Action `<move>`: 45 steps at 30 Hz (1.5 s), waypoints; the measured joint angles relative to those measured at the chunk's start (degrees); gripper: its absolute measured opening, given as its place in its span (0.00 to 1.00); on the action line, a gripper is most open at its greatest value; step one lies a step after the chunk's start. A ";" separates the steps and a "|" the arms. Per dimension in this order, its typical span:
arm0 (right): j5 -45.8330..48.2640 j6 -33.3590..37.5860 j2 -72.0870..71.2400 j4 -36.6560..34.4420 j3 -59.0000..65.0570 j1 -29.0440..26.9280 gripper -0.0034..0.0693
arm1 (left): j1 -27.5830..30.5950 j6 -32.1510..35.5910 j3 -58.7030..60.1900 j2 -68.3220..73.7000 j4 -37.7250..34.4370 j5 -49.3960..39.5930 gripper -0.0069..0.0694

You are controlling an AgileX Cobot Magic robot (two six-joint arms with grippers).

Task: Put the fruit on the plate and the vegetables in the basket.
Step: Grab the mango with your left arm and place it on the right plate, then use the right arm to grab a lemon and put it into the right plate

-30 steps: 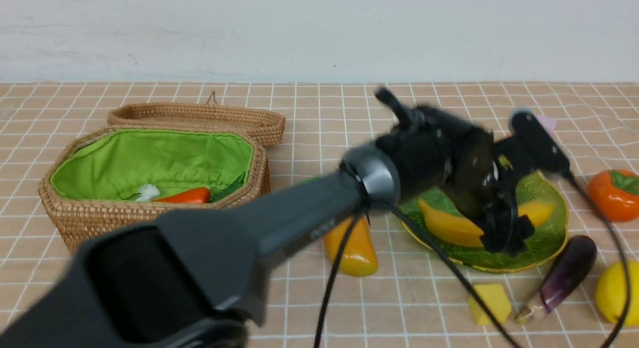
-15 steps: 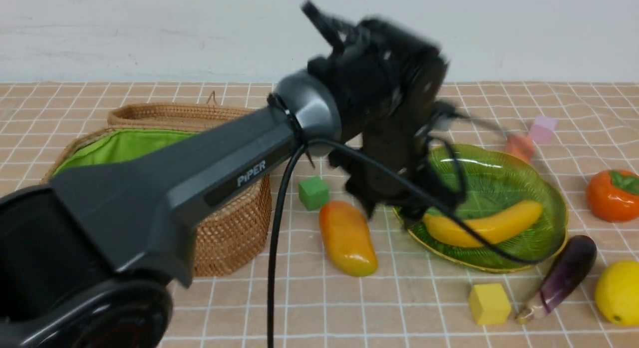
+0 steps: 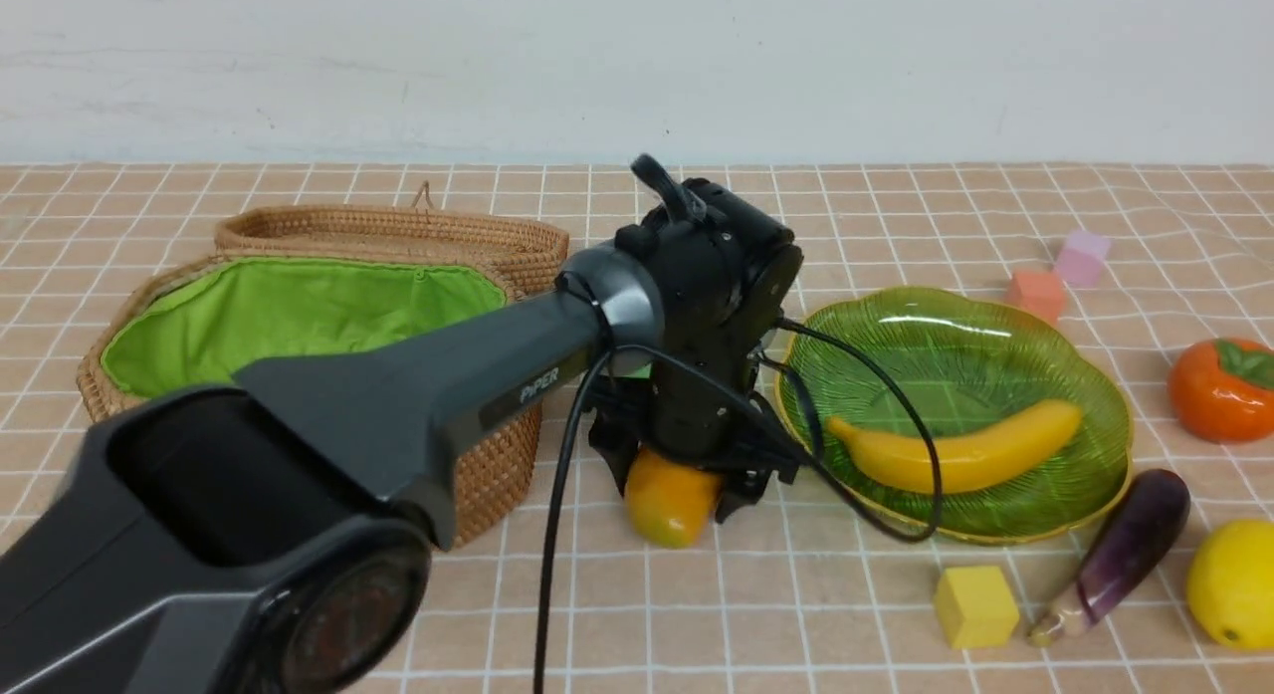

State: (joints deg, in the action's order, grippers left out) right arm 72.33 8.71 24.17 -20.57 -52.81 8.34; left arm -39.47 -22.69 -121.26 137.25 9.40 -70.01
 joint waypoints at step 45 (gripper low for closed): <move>-10.11 -31.42 29.66 32.29 1.61 -0.83 0.58 | -4.05 19.54 -8.35 -22.00 -8.56 -0.82 0.14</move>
State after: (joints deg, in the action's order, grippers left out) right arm 62.22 -22.71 53.83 11.72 -51.20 7.50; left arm -43.51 -3.14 -129.61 115.24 0.84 -70.83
